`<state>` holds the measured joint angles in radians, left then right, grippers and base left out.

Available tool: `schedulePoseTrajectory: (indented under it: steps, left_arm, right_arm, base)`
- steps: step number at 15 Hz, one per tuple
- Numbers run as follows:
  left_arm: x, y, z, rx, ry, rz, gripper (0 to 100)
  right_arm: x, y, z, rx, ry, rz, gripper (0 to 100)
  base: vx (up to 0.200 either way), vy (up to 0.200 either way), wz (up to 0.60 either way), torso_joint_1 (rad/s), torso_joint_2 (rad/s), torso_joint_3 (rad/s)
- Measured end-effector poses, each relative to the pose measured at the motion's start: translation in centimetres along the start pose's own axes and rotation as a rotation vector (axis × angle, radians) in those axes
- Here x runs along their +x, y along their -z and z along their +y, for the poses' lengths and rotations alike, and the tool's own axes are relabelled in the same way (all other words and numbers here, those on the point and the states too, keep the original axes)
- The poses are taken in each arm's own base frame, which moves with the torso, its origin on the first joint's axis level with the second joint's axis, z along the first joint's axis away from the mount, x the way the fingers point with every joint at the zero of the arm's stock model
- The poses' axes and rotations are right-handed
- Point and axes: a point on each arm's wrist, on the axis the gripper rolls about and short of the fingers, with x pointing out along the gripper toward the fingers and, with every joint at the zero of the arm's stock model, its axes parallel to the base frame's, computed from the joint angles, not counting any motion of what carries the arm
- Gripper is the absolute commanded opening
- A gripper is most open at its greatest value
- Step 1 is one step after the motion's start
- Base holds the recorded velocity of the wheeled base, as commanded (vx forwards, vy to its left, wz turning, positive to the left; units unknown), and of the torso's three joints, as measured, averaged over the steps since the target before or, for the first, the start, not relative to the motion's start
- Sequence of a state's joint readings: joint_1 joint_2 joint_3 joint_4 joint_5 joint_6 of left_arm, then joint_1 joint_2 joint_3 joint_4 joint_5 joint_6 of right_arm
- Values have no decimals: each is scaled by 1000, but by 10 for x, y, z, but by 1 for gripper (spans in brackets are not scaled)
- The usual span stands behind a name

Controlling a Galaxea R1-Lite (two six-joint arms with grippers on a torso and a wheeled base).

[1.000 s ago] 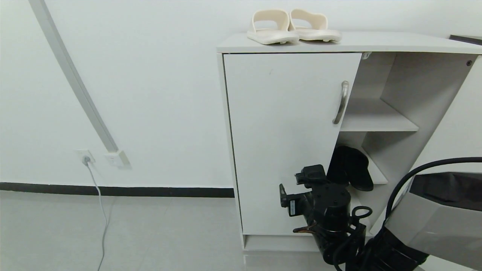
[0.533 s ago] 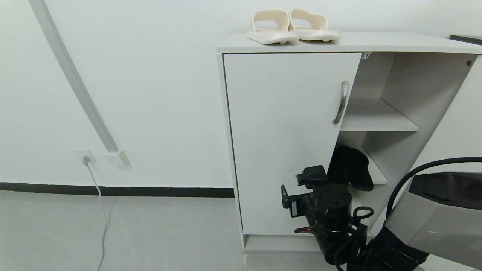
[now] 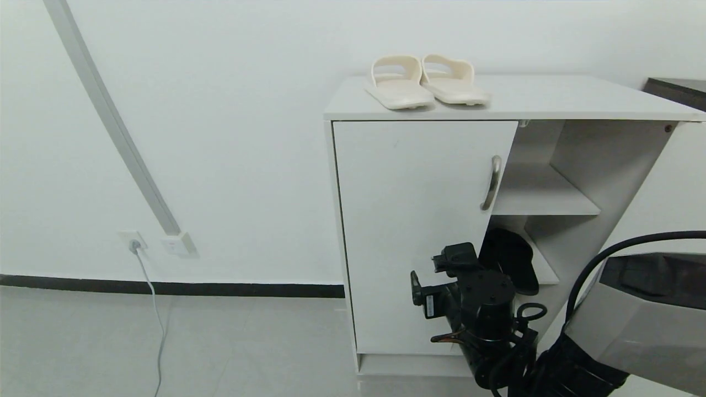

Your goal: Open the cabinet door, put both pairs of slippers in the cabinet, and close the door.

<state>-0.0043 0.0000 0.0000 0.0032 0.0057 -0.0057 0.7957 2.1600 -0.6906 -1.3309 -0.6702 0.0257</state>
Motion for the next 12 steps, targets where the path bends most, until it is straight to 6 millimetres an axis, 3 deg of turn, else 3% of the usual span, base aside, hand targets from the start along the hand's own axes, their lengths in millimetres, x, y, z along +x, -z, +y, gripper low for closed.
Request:
schedulePoseTrajectory:
  steps: [12]
  left_arm:
    - [0,0,0,0,-1,0,0]
  right_arm:
    - [-2,0,-2,-7,0,2,100]
  base:
    - [0,0,0,150,-472,-327]
